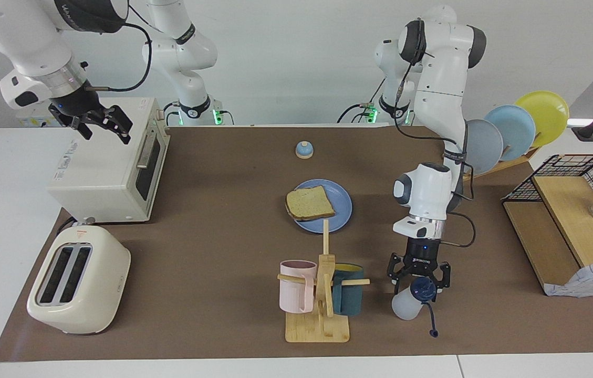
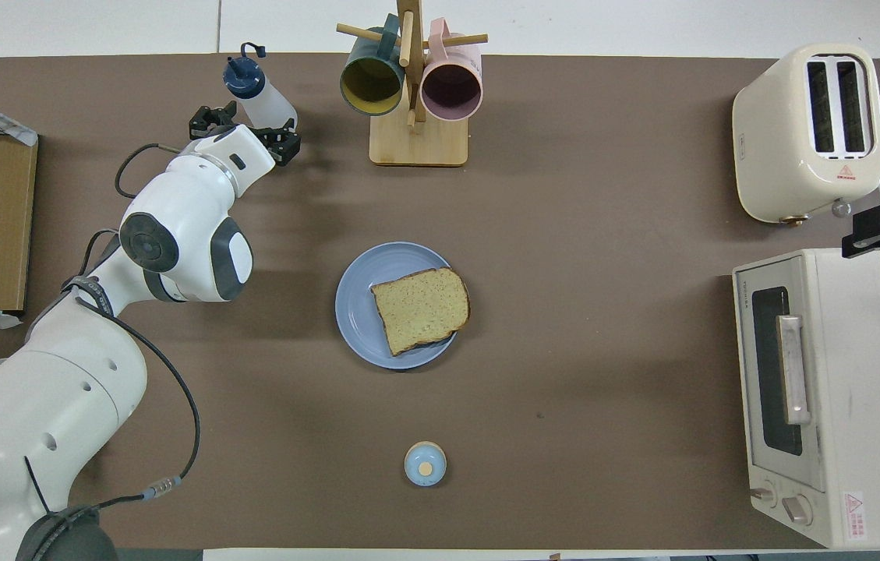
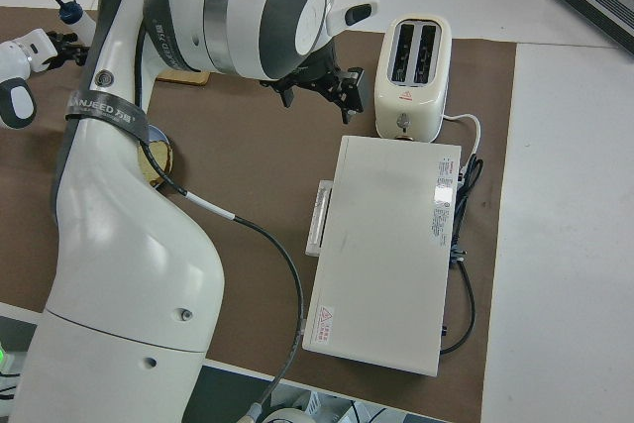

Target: Put bread on plate and add seasoning

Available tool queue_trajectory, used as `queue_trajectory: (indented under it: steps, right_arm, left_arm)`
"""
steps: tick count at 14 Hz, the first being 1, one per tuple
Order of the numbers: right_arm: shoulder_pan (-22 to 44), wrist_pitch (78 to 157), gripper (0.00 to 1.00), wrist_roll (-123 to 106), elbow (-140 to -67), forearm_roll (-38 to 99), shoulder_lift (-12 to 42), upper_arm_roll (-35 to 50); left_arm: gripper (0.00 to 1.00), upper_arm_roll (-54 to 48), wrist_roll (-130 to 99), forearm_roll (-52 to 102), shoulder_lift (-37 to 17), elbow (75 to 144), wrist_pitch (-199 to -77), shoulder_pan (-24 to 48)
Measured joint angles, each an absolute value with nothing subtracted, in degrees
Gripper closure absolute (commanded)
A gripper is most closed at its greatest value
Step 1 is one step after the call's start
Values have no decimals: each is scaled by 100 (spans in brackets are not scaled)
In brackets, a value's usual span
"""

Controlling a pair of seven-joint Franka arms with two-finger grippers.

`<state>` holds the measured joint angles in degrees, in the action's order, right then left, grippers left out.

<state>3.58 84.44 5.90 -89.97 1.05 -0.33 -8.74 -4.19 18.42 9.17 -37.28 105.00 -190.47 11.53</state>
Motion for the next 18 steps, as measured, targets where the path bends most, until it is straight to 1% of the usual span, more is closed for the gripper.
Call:
queue_trajectory:
  steps: [2, 3, 5, 8, 10, 12, 16, 18]
  right_arm:
    - [358, 8444, 0, 590, -8997, 105, -33, -874]
    - [358, 8444, 0, 590, -8997, 105, -33, -874]
    - [358, 8444, 0, 590, -8997, 105, -33, -874]
    - [358, 8444, 0, 590, -8997, 105, -33, -874]
    - [358, 8444, 0, 590, -8997, 105, -33, -874]
    - [358, 8444, 0, 590, -8997, 105, -33, -874]
    - [358, 8444, 0, 590, -8997, 105, -33, -874]
    - [358, 8444, 0, 590, -8997, 105, -33, -874]
  left_arm:
    - [0, -419, 1843, 917, -3499, 10837, -18962, 1138]
    - [0, -420, 1845, 917, -3272, 11029, -18684, 1120]
    - [0, -416, 1874, 917, -2665, 11184, -17551, 1037]
    - [0, -410, 1980, 917, -1619, 11214, -15876, 812]
    - [0, -405, 1992, 917, -1114, 11172, -14934, 726]
    - [0, -364, 1992, 916, -799, 10865, -13739, 702]
    - [0, -235, 1992, 282, -450, 9683, -11131, 646]
    - [0, -232, 1991, 94, -282, 9364, -10424, 643]
